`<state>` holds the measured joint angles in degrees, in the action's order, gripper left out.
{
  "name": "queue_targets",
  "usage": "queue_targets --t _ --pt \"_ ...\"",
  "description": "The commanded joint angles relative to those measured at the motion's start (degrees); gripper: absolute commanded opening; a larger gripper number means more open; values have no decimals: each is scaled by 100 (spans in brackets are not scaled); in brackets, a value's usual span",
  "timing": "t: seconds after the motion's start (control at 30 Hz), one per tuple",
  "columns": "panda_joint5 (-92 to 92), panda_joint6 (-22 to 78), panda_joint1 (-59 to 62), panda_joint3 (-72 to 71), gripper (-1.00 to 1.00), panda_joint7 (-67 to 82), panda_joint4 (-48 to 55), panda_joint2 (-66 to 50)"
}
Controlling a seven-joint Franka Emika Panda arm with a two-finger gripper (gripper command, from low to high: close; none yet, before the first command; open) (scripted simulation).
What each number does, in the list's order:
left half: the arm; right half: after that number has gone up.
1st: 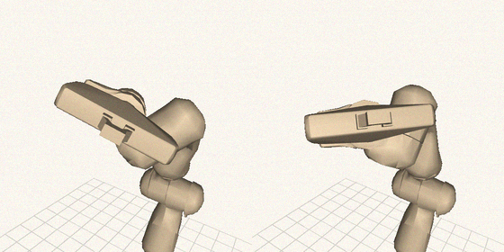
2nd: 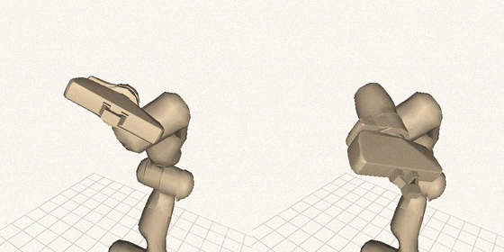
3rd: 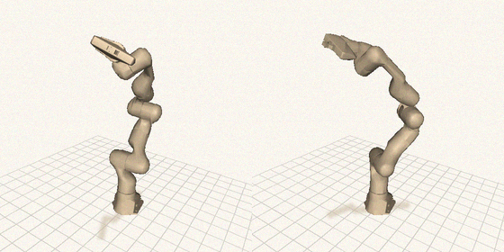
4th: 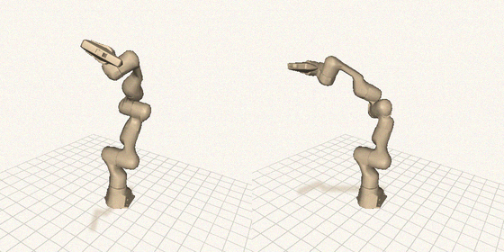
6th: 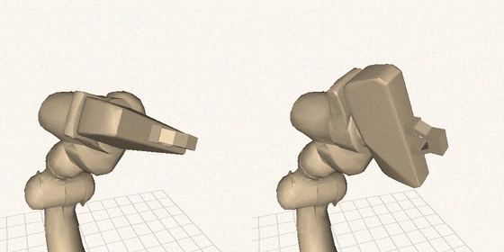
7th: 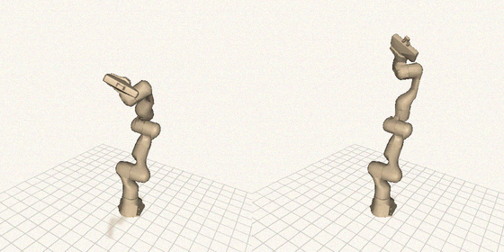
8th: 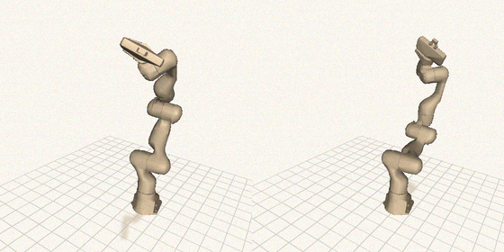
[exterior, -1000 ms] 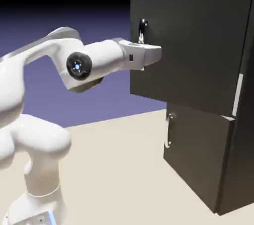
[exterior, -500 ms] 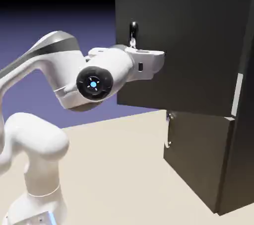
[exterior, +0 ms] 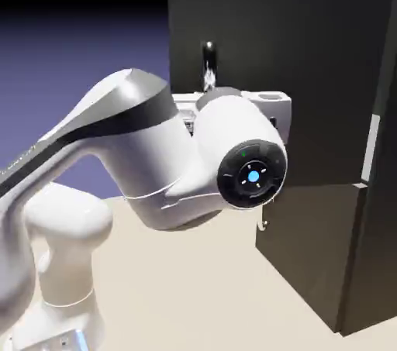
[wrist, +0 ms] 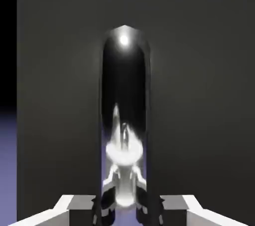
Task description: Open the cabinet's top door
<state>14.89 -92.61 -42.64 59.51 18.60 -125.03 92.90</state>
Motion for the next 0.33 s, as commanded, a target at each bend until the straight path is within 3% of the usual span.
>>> queue_targets --t 0.0,0.23,0.27,0.3 --pt "-14 204 -131 38 -100 -14 209 -13" --pt "-28 1391 -951 217 -100 -130 1468 -108" --pt "-28 1391 -951 217 100 -130 1468 -108" --pt "-28 1391 -951 217 100 -130 1468 -108"
